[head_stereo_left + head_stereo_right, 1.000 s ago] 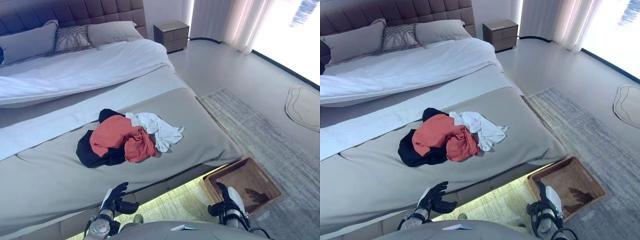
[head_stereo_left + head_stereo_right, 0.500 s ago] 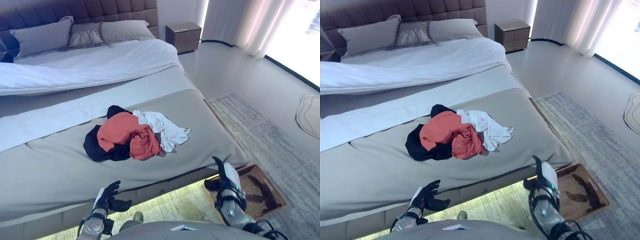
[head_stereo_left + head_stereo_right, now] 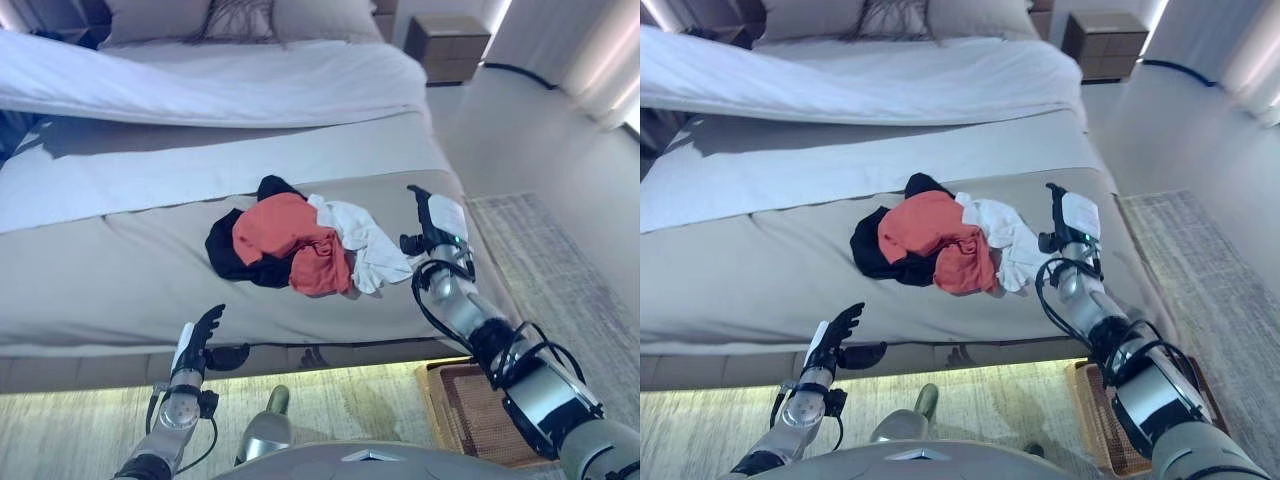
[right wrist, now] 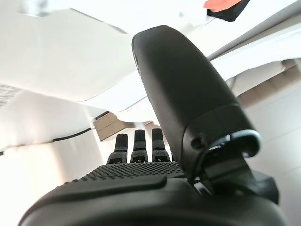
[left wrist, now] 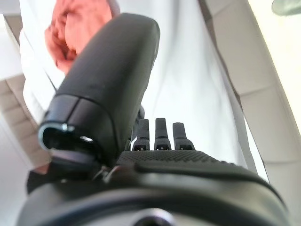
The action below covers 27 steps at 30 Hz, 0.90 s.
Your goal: Pick up the clothes from the bed and place them into the basket
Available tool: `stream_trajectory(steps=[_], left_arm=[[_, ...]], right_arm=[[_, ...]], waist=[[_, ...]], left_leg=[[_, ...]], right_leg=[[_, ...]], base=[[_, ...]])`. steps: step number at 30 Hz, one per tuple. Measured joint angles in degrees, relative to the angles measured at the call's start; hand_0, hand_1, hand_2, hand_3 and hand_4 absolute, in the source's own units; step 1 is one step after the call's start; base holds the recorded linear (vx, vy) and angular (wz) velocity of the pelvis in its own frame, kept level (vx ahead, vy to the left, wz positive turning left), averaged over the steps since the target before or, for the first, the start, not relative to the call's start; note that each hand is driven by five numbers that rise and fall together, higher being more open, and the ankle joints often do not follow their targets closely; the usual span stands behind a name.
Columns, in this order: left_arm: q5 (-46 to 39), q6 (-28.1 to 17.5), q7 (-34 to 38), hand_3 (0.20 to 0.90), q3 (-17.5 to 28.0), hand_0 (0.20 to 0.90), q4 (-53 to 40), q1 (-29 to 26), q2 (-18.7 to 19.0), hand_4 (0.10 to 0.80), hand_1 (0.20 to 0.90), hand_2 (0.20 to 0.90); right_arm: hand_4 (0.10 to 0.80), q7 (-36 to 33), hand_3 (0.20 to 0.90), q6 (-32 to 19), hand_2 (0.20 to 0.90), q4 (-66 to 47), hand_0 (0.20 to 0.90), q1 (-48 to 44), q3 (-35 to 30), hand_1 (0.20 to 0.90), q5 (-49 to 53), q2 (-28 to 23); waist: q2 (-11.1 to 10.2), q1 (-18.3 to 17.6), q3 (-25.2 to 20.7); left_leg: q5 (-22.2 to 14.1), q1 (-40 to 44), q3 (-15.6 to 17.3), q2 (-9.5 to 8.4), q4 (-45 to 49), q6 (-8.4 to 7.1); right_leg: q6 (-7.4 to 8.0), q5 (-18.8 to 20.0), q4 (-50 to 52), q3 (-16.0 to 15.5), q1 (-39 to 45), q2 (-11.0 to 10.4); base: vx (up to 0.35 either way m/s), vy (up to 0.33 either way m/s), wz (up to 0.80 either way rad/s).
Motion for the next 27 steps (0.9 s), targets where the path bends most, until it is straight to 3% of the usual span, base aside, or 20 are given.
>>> stream_trajectory(steps=[4,6,14,20,27], left_arm=[[0.69,-1.92,3.20,0.900,-0.71,0.900,-1.85,-5.00,-0.03,0.800,0.900,0.900],[0.68,-3.18,4.53,0.900,-0.63,0.900,-3.72,-5.97,0.29,0.800,0.900,0.900],[-0.57,-5.79,5.59,0.900,-2.82,0.900,-8.38,-10.28,2.41,0.800,0.900,0.900],[-0.75,-5.97,7.09,0.900,-4.88,0.900,-10.32,-10.51,2.72,0.800,0.900,0.900],[-2.20,-6.24,8.96,0.900,-4.90,0.900,-14.13,-10.36,4.65,0.800,0.900,0.900]], right_arm=[[0.800,0.56,0.900,1.26,0.900,4.53,0.900,-9.42,2.12,0.900,-1.06,-2.04],[0.800,1.31,0.900,1.53,0.900,5.58,0.900,-11.69,3.30,0.900,-3.05,-2.61],[0.800,2.18,0.900,2.29,0.900,11.69,0.900,-19.49,7.36,0.900,-7.24,-2.99],[0.800,3.52,0.900,3.31,0.900,12.84,0.900,-22.78,10.32,0.900,-8.96,-2.85],[0.800,4.88,0.900,6.02,0.900,15.38,0.900,-28.50,11.94,0.900,-10.07,-2.87]], waist=[[3.20,3.16,6.71],[4.31,4.12,9.91],[4.05,7.78,19.44],[3.88,9.49,19.81],[3.84,9.78,19.86]], left_leg=[[0.05,-6.47,-1.89,-0.73,5.31,-0.09],[-0.38,-7.73,-2.53,-1.14,6.29,-0.50],[-2.12,-14.43,-4.29,-6.93,14.39,1.02],[-3.84,-19.11,-4.73,-8.53,19.55,1.78],[-6.06,-26.35,-4.69,-8.79,26.47,2.50]], right_leg=[[-0.14,-1.47,5.42,-0.96,-5.32,-0.94],[-0.10,-4.04,9.86,-1.27,-7.60,-2.21],[-0.31,-12.57,29.43,-1.08,-17.36,-10.45],[-0.14,-13.28,32.51,-1.03,-20.67,-12.06],[-0.15,-13.31,35.72,0.04,-26.28,-12.14]], base=[[-0.115,0.071,0.19],[-0.017,0.037,0.21],[-0.048,0.055,0.23],[-0.024,0.023,0.08],[-0.005,0.001,-0.02]])
